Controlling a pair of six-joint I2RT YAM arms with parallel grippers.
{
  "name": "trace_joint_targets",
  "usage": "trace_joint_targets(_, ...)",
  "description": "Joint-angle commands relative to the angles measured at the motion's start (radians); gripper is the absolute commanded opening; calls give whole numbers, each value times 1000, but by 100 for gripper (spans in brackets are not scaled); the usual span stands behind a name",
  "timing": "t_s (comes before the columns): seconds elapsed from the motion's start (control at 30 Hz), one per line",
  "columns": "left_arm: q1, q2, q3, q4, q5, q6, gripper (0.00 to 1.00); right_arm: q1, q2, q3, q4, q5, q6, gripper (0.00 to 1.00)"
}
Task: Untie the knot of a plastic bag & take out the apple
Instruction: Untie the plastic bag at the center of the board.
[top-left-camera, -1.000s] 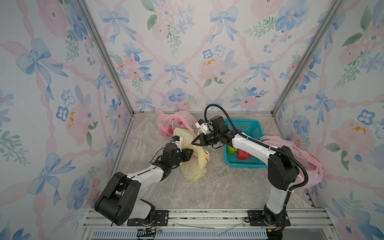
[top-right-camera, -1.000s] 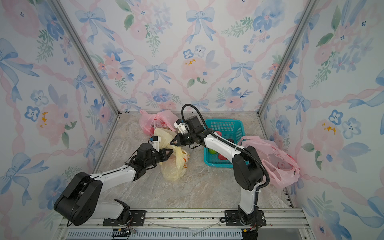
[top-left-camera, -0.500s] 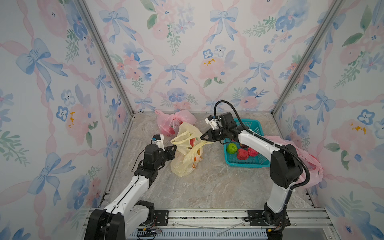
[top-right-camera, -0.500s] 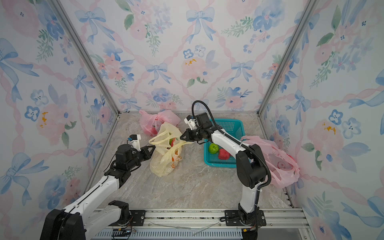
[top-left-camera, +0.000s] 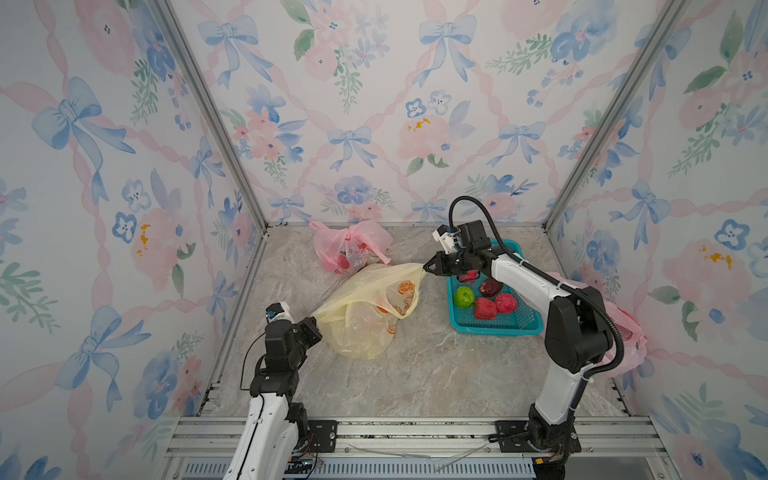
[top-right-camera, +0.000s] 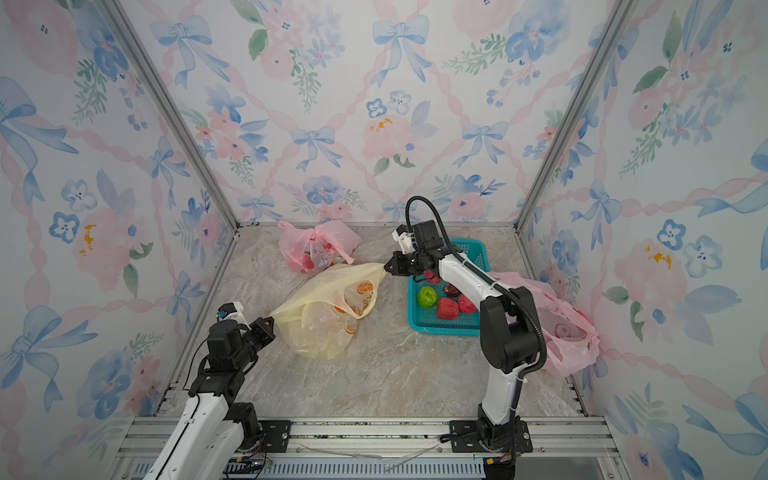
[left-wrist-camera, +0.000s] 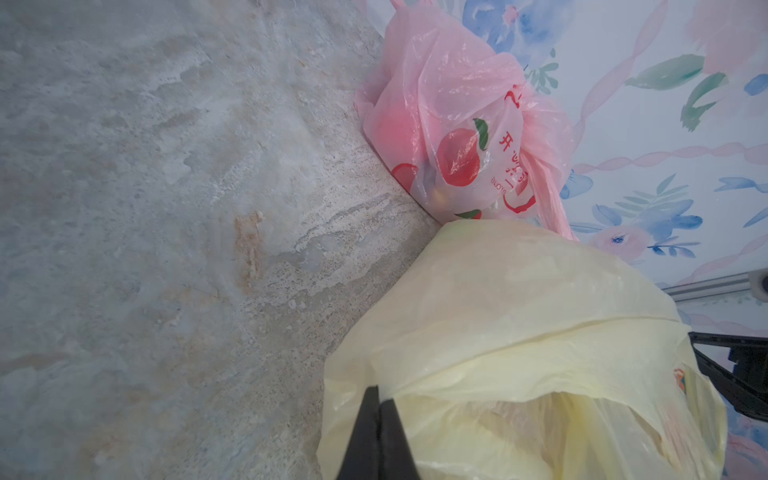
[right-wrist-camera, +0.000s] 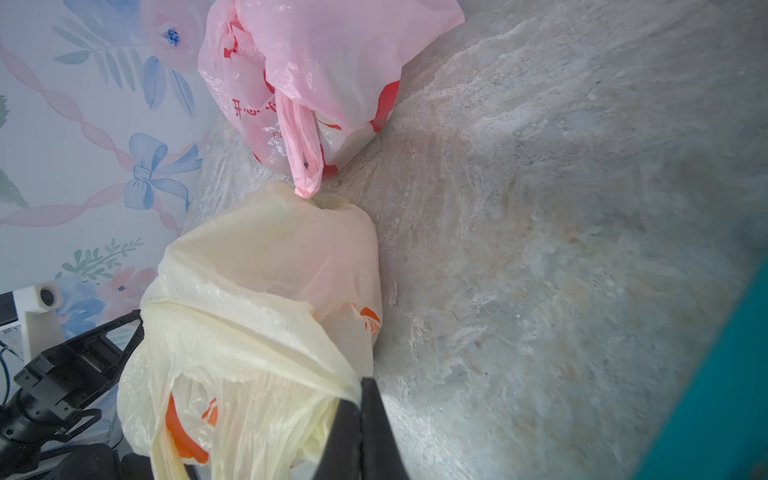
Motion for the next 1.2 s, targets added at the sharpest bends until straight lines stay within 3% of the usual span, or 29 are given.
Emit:
trace_joint_targets(0.0,37,8,-43,-23,-45,12,0,-36,26,37,13,0,-17,0)
trace_joint_targets(0.13,34,66,-39,7,63,22,0,10,15,63,60,-102,-16,0)
trace_joint_targets(0.23,8,90,44,-54,89,68,0,70,2,96,58,-208,-35,20)
trace_joint_targets(0.3,-14,97,110,-98,90,95,13,111,3,128,49,-285,-49,37)
trace_joint_targets(0.33,-24,96,144,-111,94,105,25,131,5,149,30,-299,-62,48)
trace_joint_targets(0.43,-43,85,224,-136,112,118,40,170,-4,185,-6,-291,-91,62)
trace_joint_targets(0.53,-74,66,297,-178,81,144,43,171,-51,155,2,-213,-83,70)
trace_joint_targets(0.83,-196,170,426,-211,98,197,43,243,-290,-9,-127,268,-257,82)
trace_joint_targets(0.9,-229,232,464,-204,117,214,39,304,-285,23,-217,373,-303,82)
trace_joint_targets(0.97,-258,296,499,-198,127,232,26,351,-269,40,-263,424,-292,80)
trace_joint_targets(1.1,-265,402,502,-199,140,256,3,384,-265,-9,-258,483,-193,71)
trace_joint_targets(1.17,-266,449,502,-198,142,268,0,389,-265,-33,-242,480,-161,66)
